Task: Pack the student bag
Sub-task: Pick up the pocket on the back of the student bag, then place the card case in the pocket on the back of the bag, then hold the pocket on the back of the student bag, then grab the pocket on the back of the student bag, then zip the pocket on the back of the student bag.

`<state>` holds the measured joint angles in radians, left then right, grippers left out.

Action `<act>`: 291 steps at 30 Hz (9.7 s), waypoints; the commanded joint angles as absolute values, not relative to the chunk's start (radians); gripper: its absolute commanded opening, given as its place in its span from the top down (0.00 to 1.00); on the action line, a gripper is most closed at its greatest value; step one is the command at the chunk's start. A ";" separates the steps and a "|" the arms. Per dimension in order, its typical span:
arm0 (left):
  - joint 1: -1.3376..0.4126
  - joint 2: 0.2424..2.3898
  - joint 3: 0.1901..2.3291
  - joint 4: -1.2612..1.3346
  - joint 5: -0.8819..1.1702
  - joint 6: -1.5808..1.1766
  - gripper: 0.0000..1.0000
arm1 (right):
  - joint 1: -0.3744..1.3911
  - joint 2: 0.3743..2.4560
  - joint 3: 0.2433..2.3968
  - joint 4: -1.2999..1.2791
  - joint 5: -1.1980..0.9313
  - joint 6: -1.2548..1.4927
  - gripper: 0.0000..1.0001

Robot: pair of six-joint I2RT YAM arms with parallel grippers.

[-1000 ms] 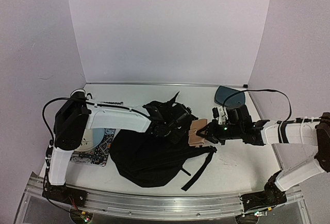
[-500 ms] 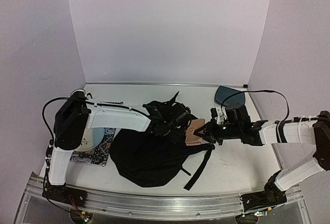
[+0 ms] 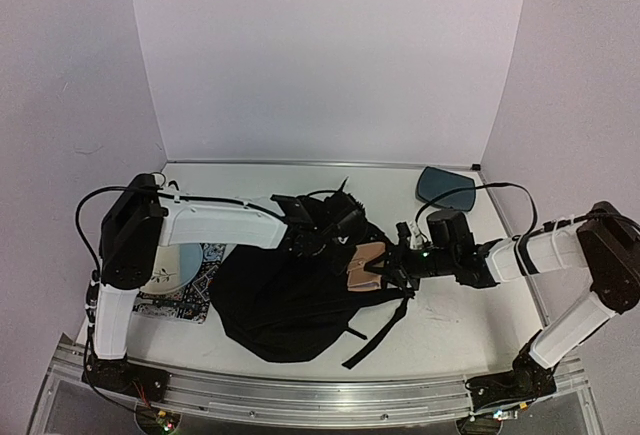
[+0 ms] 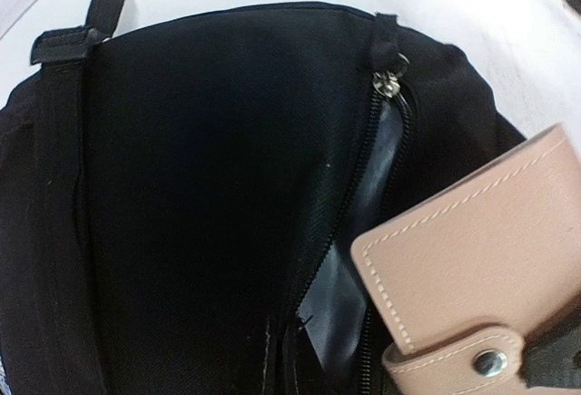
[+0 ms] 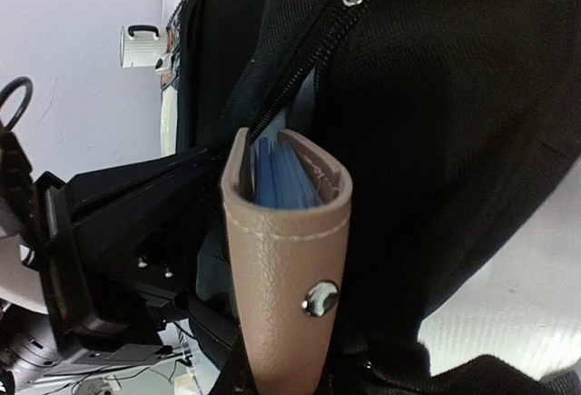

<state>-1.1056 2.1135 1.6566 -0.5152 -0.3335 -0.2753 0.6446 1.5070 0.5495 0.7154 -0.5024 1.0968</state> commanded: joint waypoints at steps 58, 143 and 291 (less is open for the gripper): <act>-1.109 1.851 1.524 -0.284 0.080 -0.552 1.00 | 0.670 1.807 0.483 1.721 -0.238 1.501 1.00; -1.051 1.787 1.535 -0.201 0.281 -0.482 1.00 | 0.802 1.796 0.750 1.186 -0.304 1.320 1.00; -0.830 2.303 1.770 -0.282 0.080 -0.384 0.53 | 1.002 1.713 1.091 0.113 -0.435 0.287 1.00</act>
<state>-0.8416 2.2297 1.7244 -0.2438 0.0582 -0.3904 0.9696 1.7141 1.0993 0.1097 -0.3262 0.2875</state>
